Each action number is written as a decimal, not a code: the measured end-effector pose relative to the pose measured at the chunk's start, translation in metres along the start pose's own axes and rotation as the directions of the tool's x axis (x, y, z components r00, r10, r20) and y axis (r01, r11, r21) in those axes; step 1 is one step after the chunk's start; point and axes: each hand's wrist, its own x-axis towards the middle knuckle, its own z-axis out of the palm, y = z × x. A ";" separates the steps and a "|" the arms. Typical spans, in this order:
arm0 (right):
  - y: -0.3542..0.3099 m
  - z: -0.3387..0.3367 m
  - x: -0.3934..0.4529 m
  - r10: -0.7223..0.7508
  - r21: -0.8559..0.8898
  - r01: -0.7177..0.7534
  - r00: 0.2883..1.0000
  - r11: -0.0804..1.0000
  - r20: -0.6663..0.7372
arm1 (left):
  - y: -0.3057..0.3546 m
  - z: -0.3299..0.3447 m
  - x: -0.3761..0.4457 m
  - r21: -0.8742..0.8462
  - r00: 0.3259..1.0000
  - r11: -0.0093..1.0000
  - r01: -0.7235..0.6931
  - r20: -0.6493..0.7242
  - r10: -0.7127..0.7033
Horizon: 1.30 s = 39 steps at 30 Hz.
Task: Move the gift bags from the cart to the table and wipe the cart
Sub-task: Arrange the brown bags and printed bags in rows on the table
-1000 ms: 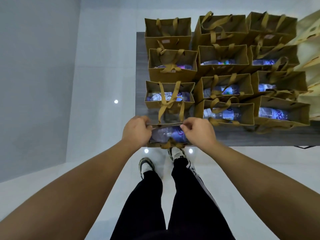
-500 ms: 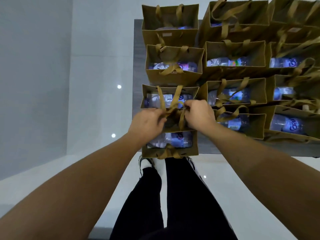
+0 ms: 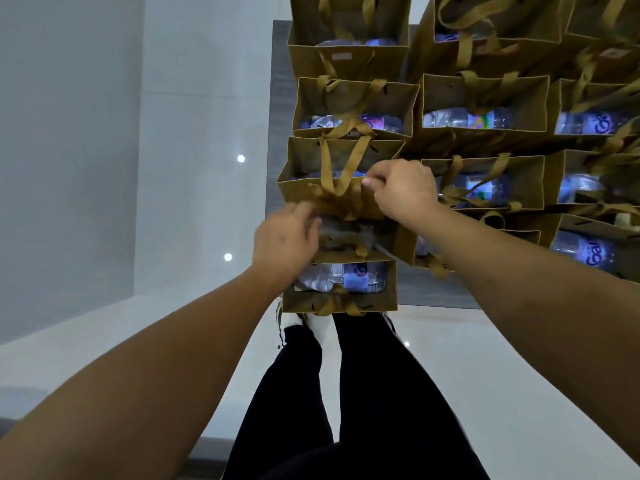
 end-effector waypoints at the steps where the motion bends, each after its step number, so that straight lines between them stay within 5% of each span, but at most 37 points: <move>1: 0.000 -0.001 0.001 -0.007 -0.012 0.007 1.000 1.000 0.009 | 0.001 -0.005 0.002 -0.033 0.992 0.999 -0.019 -0.124 0.015; 3: 0.000 -0.001 0.001 -0.017 -0.030 0.018 0.999 0.999 0.028 | 0.005 -0.012 0.013 0.002 0.971 0.998 -0.067 -0.231 0.066; 8: 0.002 0.004 -0.006 -0.003 0.020 0.002 0.999 1.000 0.039 | 0.015 -0.026 0.049 0.271 0.975 0.944 -0.190 -0.064 0.215; 14: 0.006 0.002 -0.006 -0.004 0.074 0.001 0.999 0.997 0.038 | 0.025 -0.036 0.072 -0.016 0.988 0.999 0.052 -0.148 -0.054; 21: 0.007 0.000 -0.009 -0.004 0.071 0.001 0.999 0.998 0.040 | 0.031 -0.042 0.072 -0.108 0.982 0.988 0.109 -0.144 -0.124; 26: 0.008 -0.001 -0.022 -0.025 0.132 -0.006 0.974 0.991 0.227 | 0.031 -0.043 0.065 -0.133 0.979 0.982 0.131 -0.136 -0.149; 33: 0.002 -0.022 -0.002 -0.007 0.170 0.061 0.952 0.984 -0.306 | 0.034 -0.042 0.073 -0.079 0.979 0.992 0.097 -0.174 -0.109; 39: -0.006 -0.033 0.049 0.004 -0.106 -0.011 0.998 0.994 -0.065 | 0.032 -0.030 0.085 -0.087 0.981 0.992 0.086 -0.169 -0.100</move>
